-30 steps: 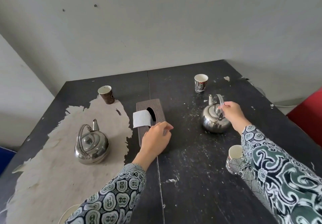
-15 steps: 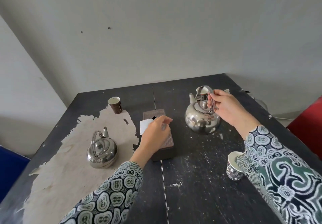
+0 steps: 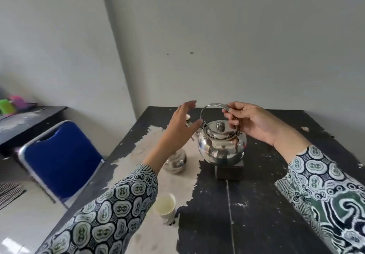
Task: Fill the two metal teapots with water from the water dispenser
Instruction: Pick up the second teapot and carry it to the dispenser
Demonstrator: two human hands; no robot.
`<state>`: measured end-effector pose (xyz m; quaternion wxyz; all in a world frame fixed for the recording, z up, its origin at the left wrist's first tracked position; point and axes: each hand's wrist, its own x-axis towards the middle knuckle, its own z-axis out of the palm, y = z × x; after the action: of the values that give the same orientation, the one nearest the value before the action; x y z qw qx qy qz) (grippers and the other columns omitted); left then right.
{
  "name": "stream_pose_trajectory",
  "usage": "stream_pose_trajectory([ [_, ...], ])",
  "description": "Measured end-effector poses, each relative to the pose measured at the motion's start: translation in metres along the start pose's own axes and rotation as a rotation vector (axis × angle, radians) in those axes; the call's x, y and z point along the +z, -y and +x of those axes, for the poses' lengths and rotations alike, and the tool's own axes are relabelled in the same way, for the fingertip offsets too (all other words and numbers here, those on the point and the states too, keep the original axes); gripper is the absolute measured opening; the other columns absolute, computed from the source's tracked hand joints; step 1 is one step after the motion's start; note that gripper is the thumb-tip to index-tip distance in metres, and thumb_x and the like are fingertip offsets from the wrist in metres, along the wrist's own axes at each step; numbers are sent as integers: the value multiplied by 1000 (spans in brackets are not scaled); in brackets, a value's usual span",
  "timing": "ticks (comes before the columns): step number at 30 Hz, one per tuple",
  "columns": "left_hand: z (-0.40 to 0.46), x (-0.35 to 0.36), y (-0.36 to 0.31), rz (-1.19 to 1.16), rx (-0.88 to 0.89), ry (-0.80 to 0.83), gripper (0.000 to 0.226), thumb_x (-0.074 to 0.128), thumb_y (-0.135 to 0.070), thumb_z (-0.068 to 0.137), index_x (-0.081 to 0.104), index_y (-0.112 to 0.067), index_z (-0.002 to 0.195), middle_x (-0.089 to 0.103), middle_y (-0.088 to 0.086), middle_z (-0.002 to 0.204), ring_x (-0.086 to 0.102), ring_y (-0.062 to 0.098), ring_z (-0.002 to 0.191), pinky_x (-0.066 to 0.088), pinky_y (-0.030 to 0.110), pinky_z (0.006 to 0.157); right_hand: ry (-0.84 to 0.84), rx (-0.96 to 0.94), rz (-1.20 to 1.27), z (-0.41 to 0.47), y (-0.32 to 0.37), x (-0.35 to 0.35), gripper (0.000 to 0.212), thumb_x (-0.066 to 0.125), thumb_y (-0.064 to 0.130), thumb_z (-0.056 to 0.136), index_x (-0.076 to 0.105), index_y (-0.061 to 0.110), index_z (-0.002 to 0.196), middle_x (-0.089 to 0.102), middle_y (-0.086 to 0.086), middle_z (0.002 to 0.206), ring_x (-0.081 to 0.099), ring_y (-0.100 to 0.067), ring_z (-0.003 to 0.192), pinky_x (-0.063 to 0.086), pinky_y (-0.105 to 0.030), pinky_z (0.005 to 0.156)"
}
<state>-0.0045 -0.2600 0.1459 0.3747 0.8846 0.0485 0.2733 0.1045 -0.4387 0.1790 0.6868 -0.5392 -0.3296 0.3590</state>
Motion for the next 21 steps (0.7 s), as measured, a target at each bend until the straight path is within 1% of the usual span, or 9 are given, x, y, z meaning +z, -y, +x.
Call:
stream_pose_trajectory([
  [3,-36,-61,20,-20,-39,-71,43,59,-21,90,44,-15,130,56,-2,128,50,14,122,41,28,103,159,47,-28,21,-6,67,13,48,7,79,58,5,87,51,2,63,45,-5,49,39,-21,62],
  [6,-72,-122,41,-67,-108,-44,22,56,-21,91,52,-24,112,62,-16,102,62,10,102,49,19,89,246,77,-28,41,-17,132,13,48,7,76,58,4,84,51,2,60,43,-6,48,32,-24,63],
  [9,-124,-199,64,5,-166,-66,10,53,-29,93,55,-29,102,63,-18,91,61,-5,84,47,7,73,362,109,-58,63,-35,217,12,48,8,75,58,6,82,51,4,55,40,-6,48,30,-23,60],
  [10,-144,-227,72,22,-191,-82,7,52,-31,93,56,-31,98,64,-17,87,62,-5,80,48,9,72,402,116,-61,71,-43,250,12,48,8,74,57,6,81,51,4,54,40,-7,48,29,-24,60],
  [13,-197,-300,89,15,-277,-95,14,48,-26,95,60,-28,89,64,-6,80,65,17,83,51,29,82,503,139,-63,91,-66,337,11,46,8,74,56,8,78,47,4,54,36,-8,47,29,-25,59],
  [16,-248,-366,106,-105,-304,-117,21,43,-12,97,58,-16,84,60,-2,77,61,0,70,48,14,76,590,164,-62,109,-87,423,18,40,5,80,57,11,74,47,5,53,34,-7,46,32,-22,54],
  [17,-263,-383,109,-155,-321,-130,23,41,-10,97,56,-14,82,58,1,76,60,3,69,47,15,76,613,162,-64,114,-93,448,21,37,3,82,56,10,74,48,6,52,33,-7,45,29,-23,55],
  [19,-297,-422,119,-195,-357,-179,24,38,-8,98,53,-12,80,52,3,73,52,10,69,44,24,74,669,159,-62,125,-106,503,24,33,1,82,55,8,73,48,6,50,34,-6,43,23,-27,57],
  [21,-327,-457,129,-197,-384,-228,22,37,-8,98,49,-9,80,46,3,71,45,11,67,40,24,71,734,153,-64,136,-117,554,23,36,2,79,57,8,71,46,4,50,35,-6,42,23,-27,56],
])
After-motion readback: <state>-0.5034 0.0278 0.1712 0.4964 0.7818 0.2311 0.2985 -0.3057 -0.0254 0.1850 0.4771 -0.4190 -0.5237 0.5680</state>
